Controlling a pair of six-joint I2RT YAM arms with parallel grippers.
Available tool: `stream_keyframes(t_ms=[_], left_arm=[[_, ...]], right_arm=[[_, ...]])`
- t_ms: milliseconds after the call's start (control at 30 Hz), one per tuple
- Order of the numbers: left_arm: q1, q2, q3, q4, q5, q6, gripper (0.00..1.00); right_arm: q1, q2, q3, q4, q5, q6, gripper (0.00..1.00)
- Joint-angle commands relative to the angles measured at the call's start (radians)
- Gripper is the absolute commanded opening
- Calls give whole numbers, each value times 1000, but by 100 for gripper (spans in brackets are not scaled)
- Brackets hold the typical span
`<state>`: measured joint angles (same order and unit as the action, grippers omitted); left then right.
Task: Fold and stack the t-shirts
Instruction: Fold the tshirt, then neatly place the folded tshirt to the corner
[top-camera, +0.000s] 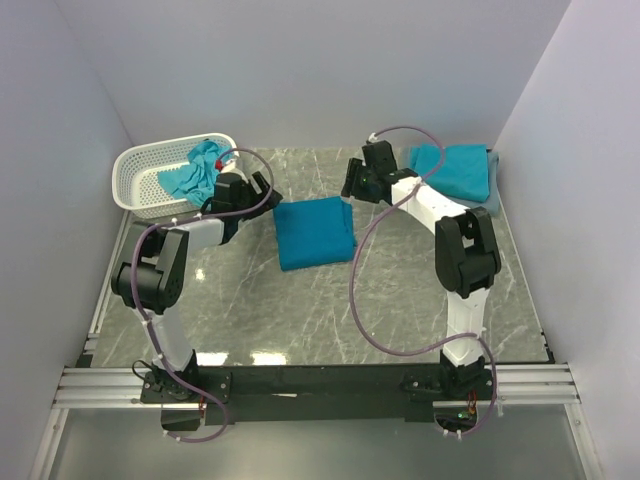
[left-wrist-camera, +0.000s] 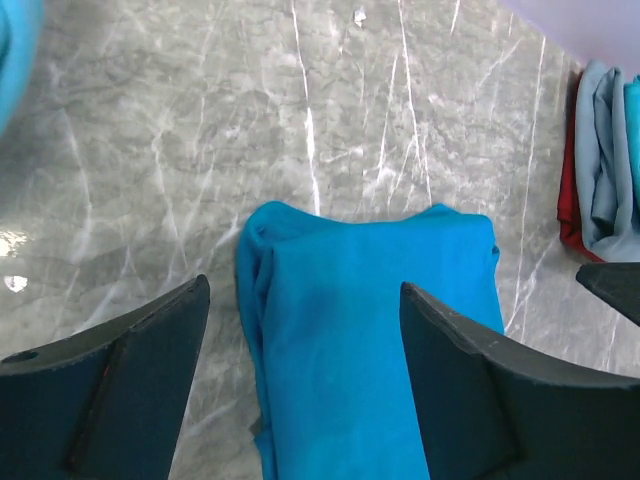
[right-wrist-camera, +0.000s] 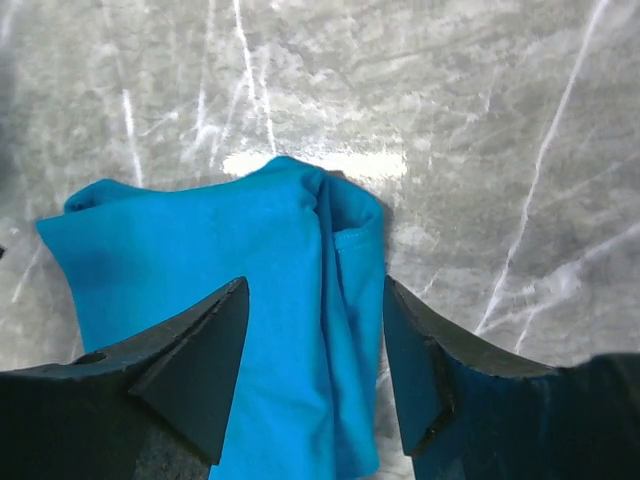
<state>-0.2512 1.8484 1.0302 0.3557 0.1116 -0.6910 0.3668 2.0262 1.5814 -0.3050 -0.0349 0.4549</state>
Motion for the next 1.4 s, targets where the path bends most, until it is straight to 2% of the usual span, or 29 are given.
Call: stream_keyframes(t_ms=[0, 433, 567, 700, 1067, 1100, 1233, 1367], left_arm=[[-5, -25, 15, 23, 31, 31, 81], [-5, -48, -150, 92, 146, 62, 68], [-5, -43, -165, 115, 166, 58, 57], [-5, -26, -160, 97, 149, 67, 49], [-13, 55, -128, 91, 169, 64, 32], [-14, 55, -127, 91, 165, 65, 30], [-29, 64, -119, 75, 142, 74, 26], [-48, 80, -111, 63, 126, 79, 18]], right_arm=[[-17, -84, -59, 62, -85, -44, 63], [-78, -213, -438, 294, -364, -6, 64], [-114, -219, -515, 378, -476, 14, 65], [-120, -195, -521, 403, -562, 21, 65], [-131, -112, -482, 392, -609, 42, 70], [-131, -110, -482, 391, -608, 44, 85], [-129, -96, -474, 379, -606, 39, 86], [-131, -73, -478, 391, -606, 50, 86]])
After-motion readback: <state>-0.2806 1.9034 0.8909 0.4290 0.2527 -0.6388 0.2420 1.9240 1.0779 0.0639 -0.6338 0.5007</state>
